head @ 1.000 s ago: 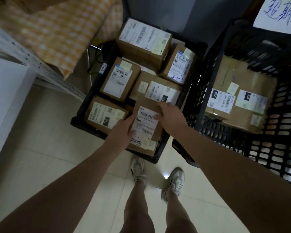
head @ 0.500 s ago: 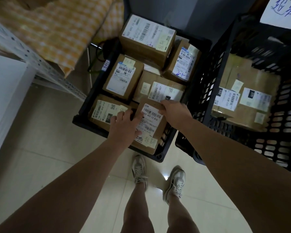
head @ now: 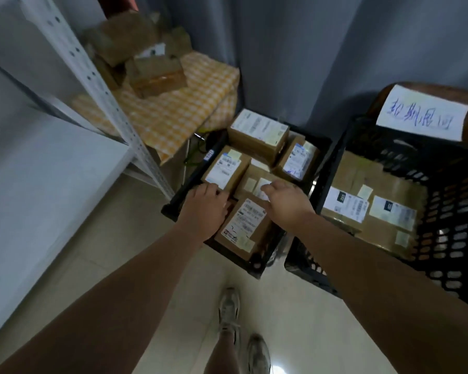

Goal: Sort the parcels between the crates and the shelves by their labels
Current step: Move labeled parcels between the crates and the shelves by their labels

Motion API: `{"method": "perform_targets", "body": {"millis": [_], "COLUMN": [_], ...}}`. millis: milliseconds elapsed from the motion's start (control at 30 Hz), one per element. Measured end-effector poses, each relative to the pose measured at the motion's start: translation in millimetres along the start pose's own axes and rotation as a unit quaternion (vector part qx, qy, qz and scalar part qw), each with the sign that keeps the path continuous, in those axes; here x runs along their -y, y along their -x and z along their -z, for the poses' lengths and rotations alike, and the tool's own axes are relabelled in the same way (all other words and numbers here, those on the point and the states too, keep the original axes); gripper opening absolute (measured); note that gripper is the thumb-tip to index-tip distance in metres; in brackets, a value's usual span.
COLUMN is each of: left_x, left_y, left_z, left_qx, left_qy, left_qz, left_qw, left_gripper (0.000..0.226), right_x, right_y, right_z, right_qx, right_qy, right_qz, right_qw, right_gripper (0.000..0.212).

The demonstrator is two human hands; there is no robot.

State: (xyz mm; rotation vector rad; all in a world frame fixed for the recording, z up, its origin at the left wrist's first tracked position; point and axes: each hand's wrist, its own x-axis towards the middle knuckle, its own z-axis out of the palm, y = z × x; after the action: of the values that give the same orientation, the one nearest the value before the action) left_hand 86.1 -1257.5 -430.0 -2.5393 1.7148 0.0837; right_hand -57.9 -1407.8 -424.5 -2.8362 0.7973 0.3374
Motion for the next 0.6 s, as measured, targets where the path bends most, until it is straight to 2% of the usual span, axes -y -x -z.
{"method": "perform_targets", "body": {"millis": [133,333,600], "left_x": [9.2,42.8,118.9], "left_y": [32.3,126.8,246.1], "left_z": [76.4,203.1,293.7], "left_qx": [-0.04,-0.17,-0.249], "left_qy": [-0.031,-0.071,-0.113], "left_qz": [0.015,0.055,0.199], "left_qw": [0.999,0.981,0.941], "left_gripper": [0.035,0.022,0.039], "right_x": [34.1,112.0,258.5], "right_y": [26.9,61.3,89.1], "right_z": [71.5,175.2,263.8], "right_qx": [-0.085,-0.213,-0.318], "right_qy": [-0.008,-0.073,-0.111], "right_qz": [0.087,0.204,0.333], "right_qw": [0.993,0.953,0.881], "right_gripper": [0.029,0.031,0.029]}}
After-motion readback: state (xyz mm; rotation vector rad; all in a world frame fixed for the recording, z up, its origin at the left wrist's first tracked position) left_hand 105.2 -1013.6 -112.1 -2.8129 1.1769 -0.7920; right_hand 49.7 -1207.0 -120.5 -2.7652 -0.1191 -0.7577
